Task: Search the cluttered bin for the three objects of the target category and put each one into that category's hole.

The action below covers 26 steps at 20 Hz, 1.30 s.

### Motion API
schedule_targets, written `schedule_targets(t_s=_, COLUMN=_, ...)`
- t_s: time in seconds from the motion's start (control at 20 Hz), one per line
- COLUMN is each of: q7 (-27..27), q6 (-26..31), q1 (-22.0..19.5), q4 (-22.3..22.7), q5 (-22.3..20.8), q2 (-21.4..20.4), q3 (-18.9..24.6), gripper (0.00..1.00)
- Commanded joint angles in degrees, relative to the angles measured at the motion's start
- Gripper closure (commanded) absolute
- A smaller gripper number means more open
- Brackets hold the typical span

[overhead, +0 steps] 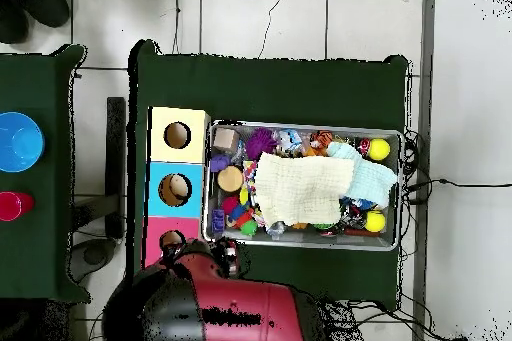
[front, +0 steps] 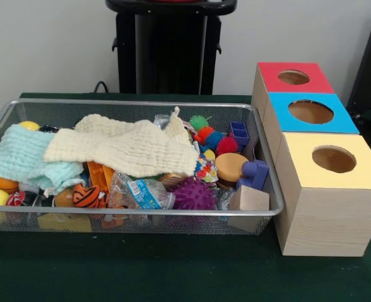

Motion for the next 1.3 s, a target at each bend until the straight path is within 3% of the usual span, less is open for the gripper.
schedule_targets(t_s=0.05, q7=-0.53, q6=-0.59, q1=-3.5, q4=-4.8, q5=-2.21, q2=5.49, q3=5.39, gripper=0.0)
schedule_targets(t_s=0.25, q7=-0.27, q6=-1.43, q1=-4.3, q4=-6.51, q5=-2.52, q2=9.07, q3=6.57, gripper=0.0)
schedule_targets(t_s=0.6, q7=0.3, q6=-1.32, q1=-3.58, q4=-9.0, q5=-4.04, q2=10.08, q3=6.66, gripper=0.0)
schedule_targets(t_s=1.3, q7=-1.94, q6=4.84, q1=-4.31, q4=-16.54, q5=-5.51, q2=14.58, q3=8.33, gripper=0.0)
